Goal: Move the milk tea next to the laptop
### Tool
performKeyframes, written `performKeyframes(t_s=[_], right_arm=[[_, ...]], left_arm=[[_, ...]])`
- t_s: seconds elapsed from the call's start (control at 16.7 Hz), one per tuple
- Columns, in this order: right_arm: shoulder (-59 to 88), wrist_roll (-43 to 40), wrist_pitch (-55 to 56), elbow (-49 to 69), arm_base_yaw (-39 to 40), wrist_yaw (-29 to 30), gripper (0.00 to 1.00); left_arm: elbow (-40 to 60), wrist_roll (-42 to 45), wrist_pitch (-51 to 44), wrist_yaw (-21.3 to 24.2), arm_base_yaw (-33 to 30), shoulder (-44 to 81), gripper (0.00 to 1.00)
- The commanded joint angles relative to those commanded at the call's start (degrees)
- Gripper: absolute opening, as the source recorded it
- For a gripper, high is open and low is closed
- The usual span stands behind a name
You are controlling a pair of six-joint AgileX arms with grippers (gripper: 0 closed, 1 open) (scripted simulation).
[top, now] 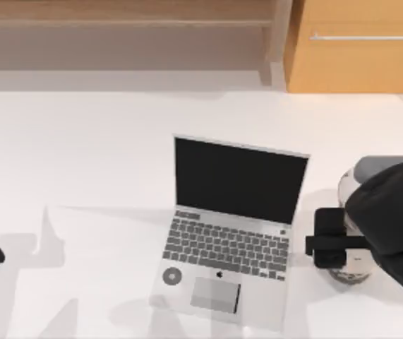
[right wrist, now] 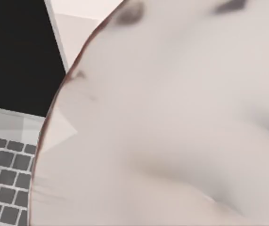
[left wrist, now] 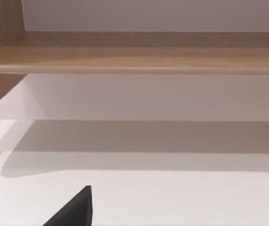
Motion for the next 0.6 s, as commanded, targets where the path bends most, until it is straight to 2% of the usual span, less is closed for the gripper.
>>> performKeyframes(t_s=[0.18, 0.6], right_arm=[[0.0, 0.0, 0.0, 0.0, 0.0, 0.0, 0.00], [0.0, 0.0, 0.0, 0.0, 0.0, 0.0, 0.53]], left_arm=[[0.0, 0.0, 0.0, 0.0, 0.0, 0.0, 1.00], [0.0, 0.0, 0.0, 0.0, 0.0, 0.0, 1.00]])
